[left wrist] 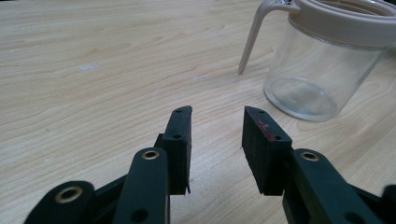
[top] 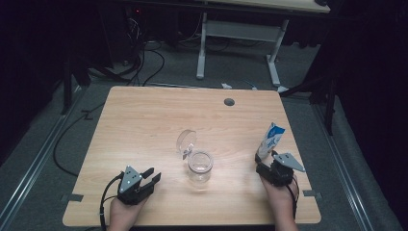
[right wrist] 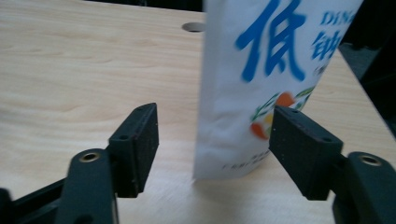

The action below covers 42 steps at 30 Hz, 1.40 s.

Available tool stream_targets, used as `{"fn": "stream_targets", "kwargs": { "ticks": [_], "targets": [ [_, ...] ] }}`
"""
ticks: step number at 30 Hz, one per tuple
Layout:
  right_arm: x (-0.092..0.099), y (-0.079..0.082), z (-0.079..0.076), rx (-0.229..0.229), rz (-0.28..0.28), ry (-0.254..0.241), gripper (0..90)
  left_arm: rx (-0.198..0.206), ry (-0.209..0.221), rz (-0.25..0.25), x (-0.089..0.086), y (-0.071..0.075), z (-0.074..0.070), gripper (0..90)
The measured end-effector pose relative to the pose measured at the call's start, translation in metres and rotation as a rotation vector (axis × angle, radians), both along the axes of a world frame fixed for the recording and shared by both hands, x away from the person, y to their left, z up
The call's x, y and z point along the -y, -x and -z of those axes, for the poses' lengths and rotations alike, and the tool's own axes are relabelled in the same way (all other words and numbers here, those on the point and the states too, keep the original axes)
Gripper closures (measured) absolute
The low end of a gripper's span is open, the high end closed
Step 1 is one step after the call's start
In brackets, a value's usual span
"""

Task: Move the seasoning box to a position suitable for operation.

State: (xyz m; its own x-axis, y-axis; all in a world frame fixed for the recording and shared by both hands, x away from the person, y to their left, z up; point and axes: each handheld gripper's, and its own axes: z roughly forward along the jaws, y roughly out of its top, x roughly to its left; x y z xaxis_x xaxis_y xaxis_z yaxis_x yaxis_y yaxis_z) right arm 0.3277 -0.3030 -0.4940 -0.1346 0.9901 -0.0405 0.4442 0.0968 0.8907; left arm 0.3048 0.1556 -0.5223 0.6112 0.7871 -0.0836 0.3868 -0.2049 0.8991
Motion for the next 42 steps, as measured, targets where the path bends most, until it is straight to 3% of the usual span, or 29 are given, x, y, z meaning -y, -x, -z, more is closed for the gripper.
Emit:
{"fn": "stream_targets", "kwargs": {
  "ticks": [5,9,13,21,42],
  "targets": [
    [0.003,-0.016,-0.006,0.011,0.048,0.003,25.5,0.003,0.001,-0.013,0.000,0.001,0.001,62.6],
    [0.002,-0.020,-0.006,0.019,0.068,0.022,30.6,0.003,0.000,-0.018,0.000,0.004,0.001,62.4],
    [0.009,-0.016,-0.006,0.025,0.070,-0.016,33.7,0.001,-0.001,-0.015,0.000,0.005,0.002,61.9],
    [0.012,-0.007,-0.006,0.033,0.059,-0.010,42.8,0.005,0.003,-0.011,0.000,0.004,0.001,61.6],
    [0.052,0.014,-0.005,0.032,0.056,-0.065,49.4,0.006,0.006,0.017,0.011,-0.005,0.002,61.2]
  ]
}}
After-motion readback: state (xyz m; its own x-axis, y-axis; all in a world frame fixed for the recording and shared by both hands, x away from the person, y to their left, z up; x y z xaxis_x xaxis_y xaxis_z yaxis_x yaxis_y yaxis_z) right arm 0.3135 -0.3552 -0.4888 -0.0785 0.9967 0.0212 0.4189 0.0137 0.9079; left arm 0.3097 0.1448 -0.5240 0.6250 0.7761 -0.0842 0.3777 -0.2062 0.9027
